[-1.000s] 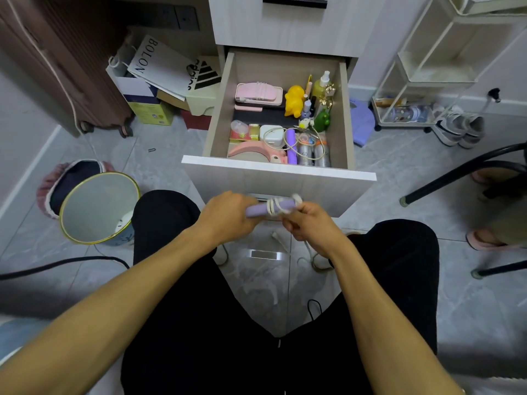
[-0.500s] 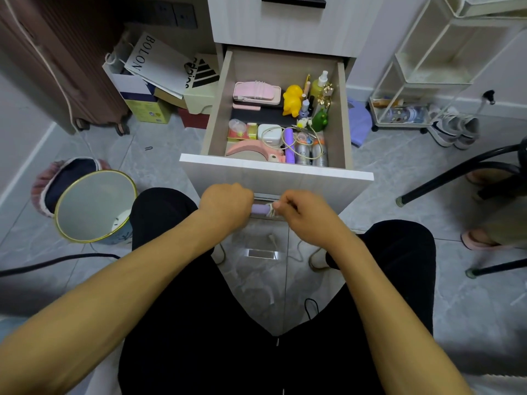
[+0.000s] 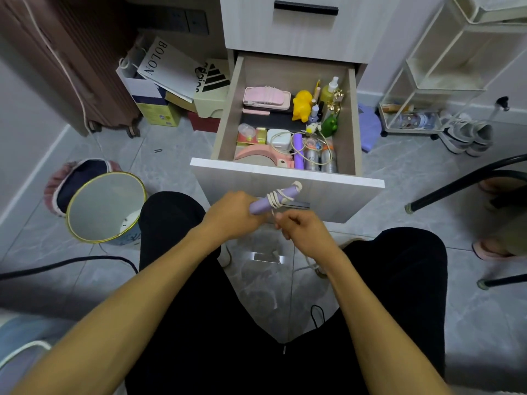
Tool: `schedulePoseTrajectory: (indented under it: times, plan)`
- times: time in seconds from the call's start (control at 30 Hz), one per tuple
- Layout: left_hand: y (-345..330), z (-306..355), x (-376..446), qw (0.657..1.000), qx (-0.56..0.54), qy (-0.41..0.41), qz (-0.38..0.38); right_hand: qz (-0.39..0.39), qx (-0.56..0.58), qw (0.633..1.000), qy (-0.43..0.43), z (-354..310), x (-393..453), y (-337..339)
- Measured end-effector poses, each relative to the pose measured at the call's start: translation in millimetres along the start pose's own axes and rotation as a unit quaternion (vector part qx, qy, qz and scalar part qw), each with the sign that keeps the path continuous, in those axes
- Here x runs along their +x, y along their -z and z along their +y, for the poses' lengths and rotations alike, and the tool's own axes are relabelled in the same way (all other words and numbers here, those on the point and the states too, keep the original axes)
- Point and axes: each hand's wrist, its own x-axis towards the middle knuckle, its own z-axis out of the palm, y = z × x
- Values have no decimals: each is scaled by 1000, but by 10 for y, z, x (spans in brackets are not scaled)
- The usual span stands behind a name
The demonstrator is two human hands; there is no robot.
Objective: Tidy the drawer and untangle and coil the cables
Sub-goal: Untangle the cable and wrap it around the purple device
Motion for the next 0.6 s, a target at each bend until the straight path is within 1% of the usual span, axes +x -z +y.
schedulePoseTrajectory:
  times: [0.07,0.17,0.27,0.33,0.37,0.43,0.5,0.53,0.6]
  plan:
    - [-24,-37,49,998,51,35,-12,-1,-100,994,33,-10,-46,-19]
    - [-48,-33,65,986,157,56,-12,-8,-209,975,75,-40,-94,29]
    - [-93,26,41,963,268,37,-6,-8,-305,943,132,-132,-94,79]
    - [-135,57,13,948,319,12,-4,8,-362,917,165,-228,-50,141]
    - [-153,70,-1,942,336,-4,-3,16,-376,910,173,-278,-15,183]
    - [-163,97,-23,932,361,-34,-5,16,-383,905,185,-344,68,256]
    - [-148,130,-51,926,371,-67,-13,-4,-369,910,190,-340,132,310]
    - [-128,138,-66,924,373,-84,-18,-18,-347,920,181,-327,159,343]
    - [-73,123,-77,921,371,-117,-21,-39,-246,959,136,-313,196,417]
